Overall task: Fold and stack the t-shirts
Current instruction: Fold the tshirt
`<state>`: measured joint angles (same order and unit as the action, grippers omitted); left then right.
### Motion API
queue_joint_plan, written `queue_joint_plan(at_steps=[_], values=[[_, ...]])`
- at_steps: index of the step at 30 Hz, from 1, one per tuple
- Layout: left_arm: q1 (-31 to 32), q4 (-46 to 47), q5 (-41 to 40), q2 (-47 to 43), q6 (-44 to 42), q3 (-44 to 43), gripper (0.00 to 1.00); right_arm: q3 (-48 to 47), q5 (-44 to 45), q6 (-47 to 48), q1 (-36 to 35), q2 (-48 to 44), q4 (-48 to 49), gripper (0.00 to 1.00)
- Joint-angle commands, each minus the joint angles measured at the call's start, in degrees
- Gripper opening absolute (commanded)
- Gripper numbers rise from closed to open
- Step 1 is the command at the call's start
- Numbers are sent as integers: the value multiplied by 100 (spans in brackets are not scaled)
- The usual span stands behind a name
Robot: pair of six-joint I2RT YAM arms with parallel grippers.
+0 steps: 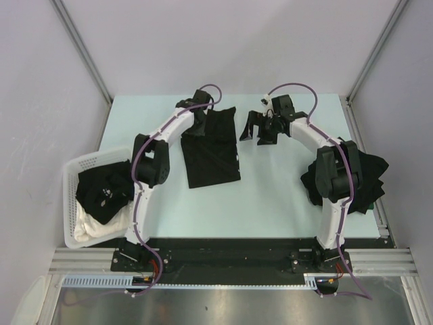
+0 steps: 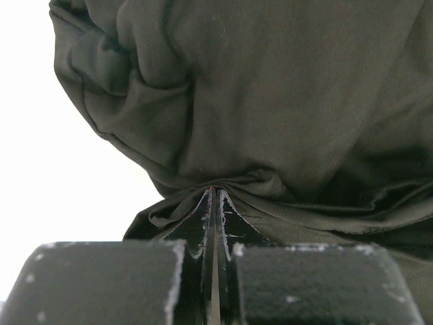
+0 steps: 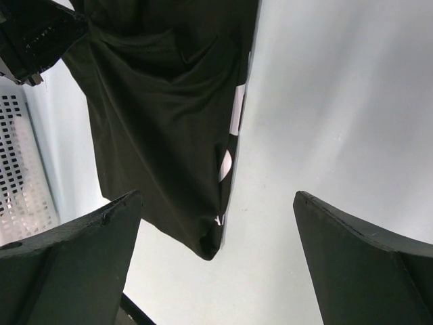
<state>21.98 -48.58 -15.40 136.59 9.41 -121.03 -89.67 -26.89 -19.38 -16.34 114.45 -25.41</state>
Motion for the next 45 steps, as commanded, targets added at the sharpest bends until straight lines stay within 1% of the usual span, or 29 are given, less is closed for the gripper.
queue_joint_plan(at_steps=[1,3,4,5,7,8,9,10,11,12,17,20,23,26,31,39,42,43,45], values=[[-18,-46,10,-659,34,176,0,-42,9,101,-132,-345,54,100],[-18,-221,63,-992,131,317,0,2,53,171,-185,-389,-78,100],[-18,-292,211,-1116,236,404,0,98,70,171,-238,-450,-113,100],[-9,-354,265,-1257,280,666,1,168,88,171,-264,-494,-113,100],[17,-363,335,-1757,403,1062,6,344,105,75,-317,-660,-52,100],[52,-346,362,-1942,447,1543,10,527,123,40,-378,-705,53,100],[70,-267,388,-2327,483,1800,18,616,149,4,-405,-766,88,100],[79,-240,415,-2513,535,2037,19,687,158,-31,-431,-801,106,100],[105,-223,484,-2698,570,2457,20,844,193,-57,-501,-871,159,100],[114,-214,520,-3030,632,2670,22,924,211,-75,-528,-924,185,100],[350,-161,898,-4112,922,3988,22,1486,378,-207,-747,-1258,396,100],[578,-47,1003,-4543,1185,4621,23,1706,466,-294,-809,-1416,537,100],[824,234,1153,-4851,1449,5184,30,2023,588,-373,-897,-1540,809,100],[983,585,1258,-5063,1643,5563,31,2269,606,-514,-959,-1584,1090,100],[1045,648,1268,-5292,1792,5766,31,2664,607,-778,-1020,-1549,1774,100],[1037,428,1109,-5415,1705,5749,31,2832,607,-972,-1117,-1250,2303,100],[1037,411,1144,-5398,1722,5731,30,2858,554,-1007,-1135,-1145,2417,94],[1037,402,1136,-5389,1713,5714,30,2867,536,-1024,-1143,-1119,2435,90],[1045,375,1127,-5380,1696,5687,30,2902,545,-1042,-1170,-1083,2470,88]])
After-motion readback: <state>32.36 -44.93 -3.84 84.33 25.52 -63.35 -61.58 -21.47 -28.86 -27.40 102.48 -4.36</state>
